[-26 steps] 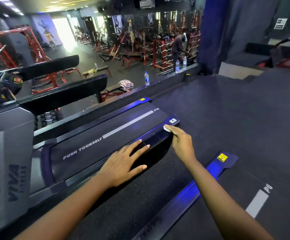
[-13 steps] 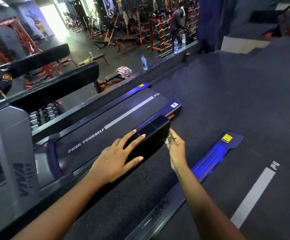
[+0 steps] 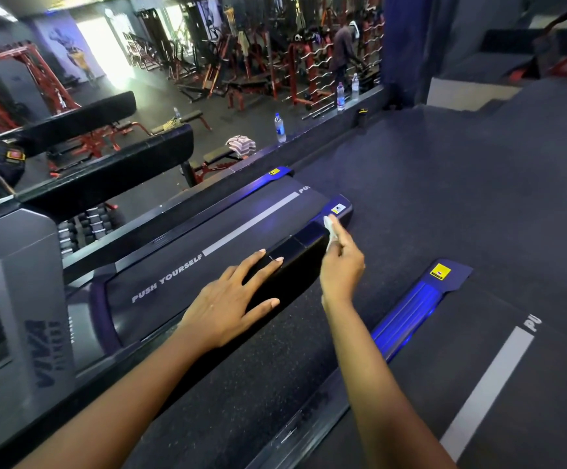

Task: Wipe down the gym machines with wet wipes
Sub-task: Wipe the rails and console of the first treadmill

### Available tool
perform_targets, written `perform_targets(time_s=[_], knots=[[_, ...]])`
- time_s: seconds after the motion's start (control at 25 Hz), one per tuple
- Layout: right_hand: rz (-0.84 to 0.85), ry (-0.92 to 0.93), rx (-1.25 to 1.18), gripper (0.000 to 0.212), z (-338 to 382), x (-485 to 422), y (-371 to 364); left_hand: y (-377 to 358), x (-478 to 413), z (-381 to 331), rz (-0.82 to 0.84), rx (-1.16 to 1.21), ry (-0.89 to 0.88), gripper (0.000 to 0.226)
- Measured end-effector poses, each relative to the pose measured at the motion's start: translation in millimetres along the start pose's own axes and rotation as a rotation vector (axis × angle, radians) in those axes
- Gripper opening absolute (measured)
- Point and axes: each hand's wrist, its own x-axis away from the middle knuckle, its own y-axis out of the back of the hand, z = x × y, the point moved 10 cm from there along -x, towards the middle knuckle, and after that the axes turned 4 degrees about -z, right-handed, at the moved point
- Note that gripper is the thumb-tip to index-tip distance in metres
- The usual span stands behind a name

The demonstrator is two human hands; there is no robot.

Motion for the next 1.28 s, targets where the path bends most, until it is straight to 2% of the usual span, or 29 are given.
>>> perform_targets(time_s=[0.08, 0.12, 0.32, 0.52, 0.64, 0.76, 0.88, 1.12, 1.28], knots=[[-0.033, 0.158, 0.021, 0.042, 20, 18, -5, 1, 0, -1, 0.000, -0.003, 0.002, 0.066], [-0.062, 0.166, 0.027, 0.044, 16, 26, -3, 1, 0, -1, 0.001, -0.002, 0.006, 0.067], [-0.139, -0.017, 0.099, 0.051, -28, 51, 6, 2, 0, -1, 0.000, -0.004, 0.011, 0.068], [-0.090, -0.129, 0.148, 0.048, -53, 85, 3, 2, -1, -1, 0.009, 0.012, 0.006, 0.067], [-0.040, -0.127, 0.170, 0.043, -62, 97, 20, 2, -1, -1, 0.014, 0.008, 0.009, 0.068], [-0.151, 0.027, 0.132, 0.043, -29, 56, 37, 3, -1, -1, 0.014, 0.012, 0.008, 0.069], [-0.154, 0.238, 0.076, 0.043, 15, 27, 18, 3, -1, -1, 0.010, 0.023, 0.008, 0.068], [-0.190, 0.229, 0.052, 0.043, -3, 93, 0, 0, -3, 2, 0.008, 0.036, 0.010, 0.066], [-0.005, 0.316, 0.056, 0.037, -8, 141, -3, 1, -3, 1, 0.006, 0.062, 0.020, 0.070]])
